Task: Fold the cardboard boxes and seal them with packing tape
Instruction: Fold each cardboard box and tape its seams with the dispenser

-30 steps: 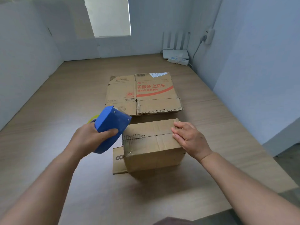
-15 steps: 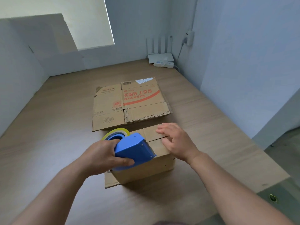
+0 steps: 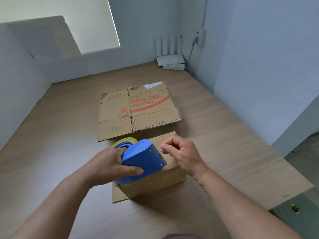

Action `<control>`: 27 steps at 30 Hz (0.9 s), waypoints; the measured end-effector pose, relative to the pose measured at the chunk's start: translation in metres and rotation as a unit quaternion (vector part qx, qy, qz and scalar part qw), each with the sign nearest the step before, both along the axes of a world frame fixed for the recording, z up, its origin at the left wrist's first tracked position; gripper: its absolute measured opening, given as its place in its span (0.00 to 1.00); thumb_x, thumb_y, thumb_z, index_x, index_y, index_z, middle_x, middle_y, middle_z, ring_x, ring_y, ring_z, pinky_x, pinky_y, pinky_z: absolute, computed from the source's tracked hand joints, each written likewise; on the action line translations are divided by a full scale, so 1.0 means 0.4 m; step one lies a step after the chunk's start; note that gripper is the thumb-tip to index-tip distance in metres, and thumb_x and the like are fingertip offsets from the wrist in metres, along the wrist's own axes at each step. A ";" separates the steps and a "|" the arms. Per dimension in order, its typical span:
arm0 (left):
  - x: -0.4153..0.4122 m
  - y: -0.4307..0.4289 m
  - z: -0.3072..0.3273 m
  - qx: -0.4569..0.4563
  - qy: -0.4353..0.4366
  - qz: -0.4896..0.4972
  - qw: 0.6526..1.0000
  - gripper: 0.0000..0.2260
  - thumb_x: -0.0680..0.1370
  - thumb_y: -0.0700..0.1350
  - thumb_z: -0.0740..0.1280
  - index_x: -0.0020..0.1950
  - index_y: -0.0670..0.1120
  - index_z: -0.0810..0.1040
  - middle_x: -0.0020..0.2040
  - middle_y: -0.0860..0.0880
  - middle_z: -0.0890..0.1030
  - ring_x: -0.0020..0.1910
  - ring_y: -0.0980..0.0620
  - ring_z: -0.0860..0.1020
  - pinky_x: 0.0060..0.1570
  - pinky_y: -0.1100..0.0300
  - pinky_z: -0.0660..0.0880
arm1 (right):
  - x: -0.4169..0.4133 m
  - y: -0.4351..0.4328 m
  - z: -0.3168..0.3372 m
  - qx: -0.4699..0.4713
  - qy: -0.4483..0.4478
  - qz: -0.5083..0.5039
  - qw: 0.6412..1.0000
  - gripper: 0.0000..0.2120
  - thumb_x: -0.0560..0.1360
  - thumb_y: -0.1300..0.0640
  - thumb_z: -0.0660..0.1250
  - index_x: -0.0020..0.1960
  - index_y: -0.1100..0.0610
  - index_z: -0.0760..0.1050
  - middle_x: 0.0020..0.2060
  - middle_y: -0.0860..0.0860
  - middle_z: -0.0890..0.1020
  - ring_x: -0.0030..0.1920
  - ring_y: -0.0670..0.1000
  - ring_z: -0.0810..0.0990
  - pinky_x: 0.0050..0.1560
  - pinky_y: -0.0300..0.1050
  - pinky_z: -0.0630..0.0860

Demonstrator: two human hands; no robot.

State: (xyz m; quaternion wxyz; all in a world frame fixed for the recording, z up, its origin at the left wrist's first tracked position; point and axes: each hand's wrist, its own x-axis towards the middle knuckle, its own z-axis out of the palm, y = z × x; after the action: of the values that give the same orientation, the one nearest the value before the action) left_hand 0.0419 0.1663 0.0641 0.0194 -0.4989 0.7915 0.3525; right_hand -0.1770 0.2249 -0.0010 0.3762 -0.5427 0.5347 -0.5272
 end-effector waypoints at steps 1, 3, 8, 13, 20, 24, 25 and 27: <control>-0.005 -0.004 0.005 0.007 0.001 0.004 1.000 0.24 0.60 0.70 0.67 0.51 0.60 0.77 0.45 0.61 0.79 0.43 0.59 0.78 0.36 0.69 0.72 | 0.003 -0.002 0.000 0.001 0.003 -0.017 1.000 0.09 0.76 0.60 0.67 0.39 0.51 0.77 0.32 0.42 0.79 0.37 0.41 0.78 0.39 0.32 0.73; -0.022 -0.016 0.016 0.009 -0.015 0.005 1.000 0.20 0.63 0.69 0.69 0.47 0.59 0.77 0.43 0.59 0.79 0.42 0.58 0.79 0.37 0.68 0.73 | 0.008 -0.008 0.000 0.018 0.023 -0.068 0.997 0.10 0.77 0.58 0.65 0.38 0.50 0.75 0.30 0.43 0.78 0.34 0.40 0.76 0.37 0.32 0.71; -0.061 -0.059 0.061 0.029 -0.066 0.026 0.997 0.33 0.56 0.75 0.67 0.46 0.50 0.79 0.40 0.53 0.83 0.39 0.53 0.81 0.40 0.61 0.74 | 0.013 -0.023 0.002 0.111 0.024 -0.140 0.984 0.13 0.78 0.56 0.65 0.35 0.53 0.74 0.28 0.47 0.78 0.30 0.44 0.74 0.35 0.41 0.73; -0.023 -0.080 0.086 0.064 -0.155 0.046 0.985 0.38 0.51 0.77 0.67 0.47 0.49 0.80 0.42 0.52 0.84 0.42 0.52 0.82 0.48 0.56 0.75 | -0.055 -0.021 0.000 0.190 0.015 -0.189 0.963 0.14 0.75 0.61 0.65 0.30 0.56 0.74 0.26 0.48 0.77 0.28 0.47 0.73 0.31 0.43 0.72; -0.049 -0.085 0.075 0.065 -0.201 0.058 0.976 0.28 0.63 0.73 0.68 0.45 0.50 0.80 0.42 0.52 0.83 0.41 0.54 0.82 0.42 0.60 0.73 | -0.085 -0.022 -0.016 0.232 -0.007 -0.186 0.955 0.12 0.76 0.63 0.63 0.34 0.60 0.75 0.28 0.51 0.76 0.27 0.48 0.71 0.25 0.38 0.70; -0.047 -0.081 0.072 0.072 -0.202 0.069 0.974 0.26 0.64 0.72 0.68 0.44 0.50 0.80 0.40 0.52 0.83 0.40 0.54 0.82 0.39 0.60 0.72 | -0.090 -0.028 -0.030 0.241 -0.002 -0.166 0.956 0.11 0.76 0.61 0.64 0.35 0.59 0.76 0.28 0.50 0.76 0.28 0.48 0.71 0.26 0.38 0.70; -0.048 -0.080 0.071 0.072 -0.202 0.072 0.974 0.26 0.64 0.72 0.68 0.44 0.50 0.80 0.40 0.52 0.83 0.40 0.54 0.82 0.39 0.60 0.72 | -0.090 -0.032 -0.035 0.246 0.000 -0.161 0.956 0.11 0.76 0.61 0.64 0.34 0.59 0.76 0.28 0.50 0.75 0.28 0.48 0.70 0.26 0.38 0.70; -0.053 -0.080 0.069 0.072 -0.202 0.073 0.974 0.26 0.64 0.72 0.68 0.43 0.50 0.80 0.39 0.53 0.83 0.39 0.54 0.82 0.38 0.61 0.71 | -0.094 -0.038 -0.046 0.260 -0.009 -0.154 0.953 0.11 0.75 0.61 0.65 0.33 0.58 0.74 0.27 0.50 0.75 0.27 0.48 0.69 0.25 0.39 0.69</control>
State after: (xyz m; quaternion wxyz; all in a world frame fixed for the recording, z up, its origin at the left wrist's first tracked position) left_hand 0.0208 0.1341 0.0918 0.1892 -0.6136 0.7051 0.3010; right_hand -0.2145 0.2096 -0.0192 0.4231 -0.3324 0.7272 -0.4262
